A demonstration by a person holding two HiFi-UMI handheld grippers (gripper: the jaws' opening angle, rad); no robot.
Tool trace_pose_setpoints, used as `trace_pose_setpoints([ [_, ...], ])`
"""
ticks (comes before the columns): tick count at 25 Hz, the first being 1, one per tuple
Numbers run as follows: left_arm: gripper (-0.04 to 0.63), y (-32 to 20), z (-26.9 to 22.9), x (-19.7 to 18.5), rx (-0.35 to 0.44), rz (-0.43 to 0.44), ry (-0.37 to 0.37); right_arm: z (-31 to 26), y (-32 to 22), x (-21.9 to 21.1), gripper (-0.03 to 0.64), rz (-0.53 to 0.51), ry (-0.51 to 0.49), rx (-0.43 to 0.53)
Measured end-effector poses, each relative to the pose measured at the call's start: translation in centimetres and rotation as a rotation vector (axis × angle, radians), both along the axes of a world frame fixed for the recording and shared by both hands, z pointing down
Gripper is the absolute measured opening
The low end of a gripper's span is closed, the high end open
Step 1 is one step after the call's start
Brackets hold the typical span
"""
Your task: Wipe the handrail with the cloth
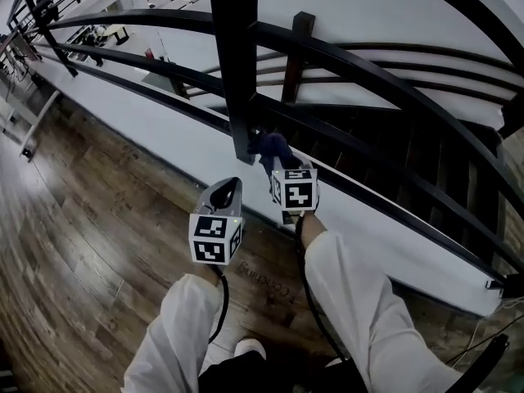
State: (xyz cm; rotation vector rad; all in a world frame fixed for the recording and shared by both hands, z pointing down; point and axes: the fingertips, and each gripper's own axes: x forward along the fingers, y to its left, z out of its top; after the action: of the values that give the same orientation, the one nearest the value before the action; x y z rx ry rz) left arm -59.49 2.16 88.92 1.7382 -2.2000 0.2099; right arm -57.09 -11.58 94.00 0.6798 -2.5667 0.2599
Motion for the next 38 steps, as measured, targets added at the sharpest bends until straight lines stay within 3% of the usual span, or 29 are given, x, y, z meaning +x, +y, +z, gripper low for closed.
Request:
trace_pose_setpoints([
  [13, -0.002, -2.2, -1.8, 8.1, -0.102, 0.156, 0.112, 0.6, -3.2, 17.0, 0.058, 0.216, 0.139, -0.096],
  [20, -0.002, -4.2, -2.8, 14.6, -0.191, 0.278, 0.091, 0.6, -5.2, 28.5, 0.059, 0.341, 0.16, -0.154],
  [28, -0.002, -13.0, -3.1, 26.7, -0.193, 0.397, 0.06, 0.5, -8.2, 38.8, 0.061, 0.358, 0.123, -0.164],
  [38, -0.002, -18.0, -2.2, 41.8, -0.204, 0.505, 0.059, 0.0, -11.2, 57.0, 0.06, 0.58, 0.123, -0.206],
])
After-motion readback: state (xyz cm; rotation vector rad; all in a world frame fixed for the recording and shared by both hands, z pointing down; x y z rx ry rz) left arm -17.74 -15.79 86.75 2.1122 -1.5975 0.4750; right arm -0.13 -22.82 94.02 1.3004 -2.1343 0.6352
